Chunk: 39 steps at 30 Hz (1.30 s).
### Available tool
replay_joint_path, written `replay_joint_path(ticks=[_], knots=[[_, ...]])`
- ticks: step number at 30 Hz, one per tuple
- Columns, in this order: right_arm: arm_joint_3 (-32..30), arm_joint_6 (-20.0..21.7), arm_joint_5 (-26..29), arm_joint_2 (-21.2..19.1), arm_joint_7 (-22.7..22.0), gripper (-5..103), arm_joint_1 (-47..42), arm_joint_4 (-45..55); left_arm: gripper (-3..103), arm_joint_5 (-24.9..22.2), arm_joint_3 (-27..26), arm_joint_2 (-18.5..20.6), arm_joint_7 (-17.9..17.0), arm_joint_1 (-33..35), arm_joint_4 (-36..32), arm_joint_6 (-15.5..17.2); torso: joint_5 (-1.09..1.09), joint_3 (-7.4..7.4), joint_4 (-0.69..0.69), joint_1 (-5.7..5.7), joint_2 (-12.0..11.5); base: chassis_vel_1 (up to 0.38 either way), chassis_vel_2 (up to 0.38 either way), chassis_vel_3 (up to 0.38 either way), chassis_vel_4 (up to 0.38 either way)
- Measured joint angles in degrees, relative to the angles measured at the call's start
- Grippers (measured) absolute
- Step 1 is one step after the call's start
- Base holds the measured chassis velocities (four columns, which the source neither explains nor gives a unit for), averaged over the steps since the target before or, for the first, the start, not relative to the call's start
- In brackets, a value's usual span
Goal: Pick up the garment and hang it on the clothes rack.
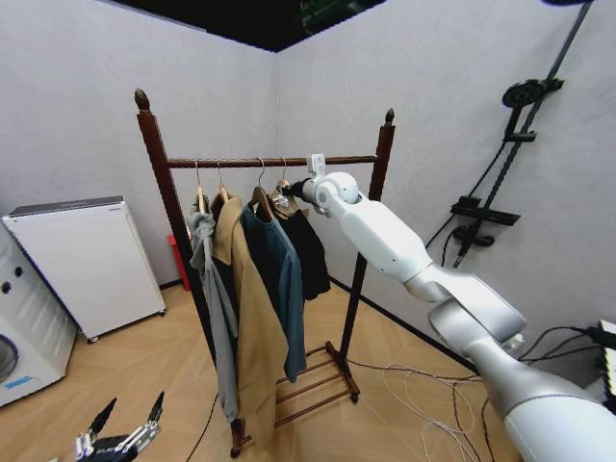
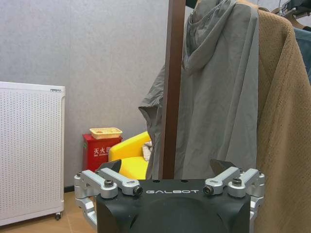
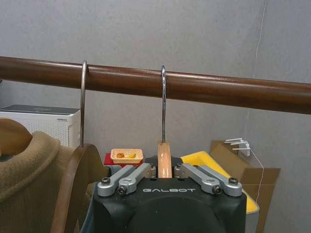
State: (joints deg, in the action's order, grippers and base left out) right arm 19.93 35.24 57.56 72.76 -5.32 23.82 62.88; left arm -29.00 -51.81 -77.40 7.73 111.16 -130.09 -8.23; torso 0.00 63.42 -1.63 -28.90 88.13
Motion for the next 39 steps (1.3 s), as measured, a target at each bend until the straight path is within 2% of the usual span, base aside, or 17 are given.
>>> replay_joint_path(ticks=[5, 7, 10, 15, 17, 18, 19, 21, 23, 24, 28, 30, 32, 34, 36, 37, 39], knots=[[-0.35, -0.46, -0.17, -0.24, 0.70, 15, -0.34, 0.57, 100, 0.00, 0.00, 0.00, 0.00, 0.00, 0.00, 0.00, 0.00, 0.00, 0.00, 0.00, 0.00, 0.000, 0.000, 0.000, 0.000], [-0.65, -1.37, -0.15, -0.75, 0.98, 32, -0.71, 1.56, 100, 0.00, 0.00, 0.00, 0.00, 0.00, 0.00, 0.00, 0.00, 0.00, 0.00, 0.00, 0.00, 0.000, 0.000, 0.000, 0.000], [-1.34, -1.74, -0.34, -1.67, 0.91, 42, -1.25, 3.54, 100, 0.00, 0.00, 0.00, 0.00, 0.00, 0.00, 0.00, 0.00, 0.00, 0.01, 0.00, 0.00, 0.000, 0.000, 0.000, 0.000], [-2.20, -1.72, 0.05, -3.03, 0.43, 47, -1.90, 5.98, 100, 0.00, 0.00, 0.00, 0.00, 0.00, 0.00, 0.00, 0.00, 0.00, 0.01, 0.00, 0.00, 0.000, 0.000, 0.000, 0.000], [-3.17, -1.32, 1.38, -4.88, -0.73, 64, -2.81, 9.34, 100, 0.00, 0.00, 0.00, 0.00, 0.00, 0.00, 0.00, 0.01, 0.00, -0.01, 0.00, 0.00, 0.000, 0.000, 0.000, 0.000], [-3.49, -1.14, 1.87, -5.49, -1.15, 64, -3.10, 10.32, 100, 0.00, 0.00, 0.00, 0.01, 0.00, 0.00, 0.00, 0.01, 0.00, -0.01, 0.00, 0.00, 0.000, 0.000, 0.000, 0.000], [-4.60, -0.42, 3.87, -8.01, -2.38, 75, -4.58, 14.43, 100, 0.00, 0.00, 0.00, 0.02, 0.00, 0.00, 0.00, -0.01, 0.00, 0.03, 0.00, 0.00, 0.000, 0.000, 0.000, 0.000], [-5.25, -0.09, 5.09, -10.09, -3.03, 80, -5.75, 17.29, 100, 0.00, 0.00, -0.01, -0.03, 0.00, 0.00, 0.00, -0.01, 0.00, 0.03, 0.00, 0.00, 0.000, 0.000, 0.000, 0.000], [-8.39, 0.35, 9.64, -18.42, -8.80, 85, -12.87, 31.77, 100, 0.00, 0.00, 0.00, 0.02, 0.00, 0.00, 0.00, 0.03, -0.01, -0.04, 0.00, 0.00, 0.000, 0.000, 0.000, 0.000], [-8.39, 0.35, 9.64, -18.42, -8.80, 85, -12.87, 31.77, 100, 0.00, 0.00, 0.00, 0.02, 0.00, 0.00, 0.00, 0.03, -0.01, -0.04, 0.00, 0.00, 0.000, 0.000, 0.000, 0.000], [-22.88, 1.42, 6.92, -25.57, -11.89, 99, -33.77, 49.26, 100, 0.00, 0.00, -0.01, -0.01, 0.00, 0.00, 0.00, 0.02, -0.01, 0.00, 0.01, 0.01, 0.000, 0.000, 0.000, 0.000], [-25.71, 1.35, 4.47, -26.14, -11.90, 100, -37.70, 51.39, 100, 0.00, 0.00, 0.00, -0.01, 0.00, 0.00, 0.00, -0.01, -0.02, 0.00, 0.01, 0.01, 0.000, 0.000, 0.000, 0.000], [-34.42, 0.37, -2.61, -26.83, -12.05, 100, -52.06, 57.08, 100, 0.00, 0.00, 0.00, -0.01, 0.00, 0.00, 0.00, 0.06, 0.00, -0.01, 0.01, 0.00, 0.000, 0.000, 0.000, 0.000], [-38.75, -0.15, -5.49, -26.30, -12.01, 100, -58.17, 59.07, 100, 0.00, 0.00, 0.00, 0.00, 0.00, 0.00, 0.00, 0.06, 0.00, -0.01, 0.00, 0.00, 0.000, 0.000, 0.000, 0.000], [-47.65, -1.04, -13.97, -23.17, -10.88, 100, -74.30, 63.40, 100, 0.00, -0.01, 0.00, -0.02, 0.00, 0.00, 0.00, 0.01, -0.01, -0.02, 0.02, 0.01, 0.000, 0.000, 0.000, 0.000], [-47.65, -1.04, -13.97, -23.17, -10.88, 100, -74.30, 63.40, 100, 0.00, -0.01, 0.00, -0.02, 0.00, 0.00, 0.00, 0.01, -0.01, -0.02, 0.02, 0.01, 0.000, 0.000, 0.000, 0.000], [-52.53, -3.04, -21.35, -18.33, -9.81, 100, -85.87, 64.89, 100, 0.00, 0.00, 0.00, 0.01, 0.00, 0.00, 0.00, 0.02, -0.01, -0.03, 0.01, 0.01, 0.000, 0.000, 0.000, 0.000]])
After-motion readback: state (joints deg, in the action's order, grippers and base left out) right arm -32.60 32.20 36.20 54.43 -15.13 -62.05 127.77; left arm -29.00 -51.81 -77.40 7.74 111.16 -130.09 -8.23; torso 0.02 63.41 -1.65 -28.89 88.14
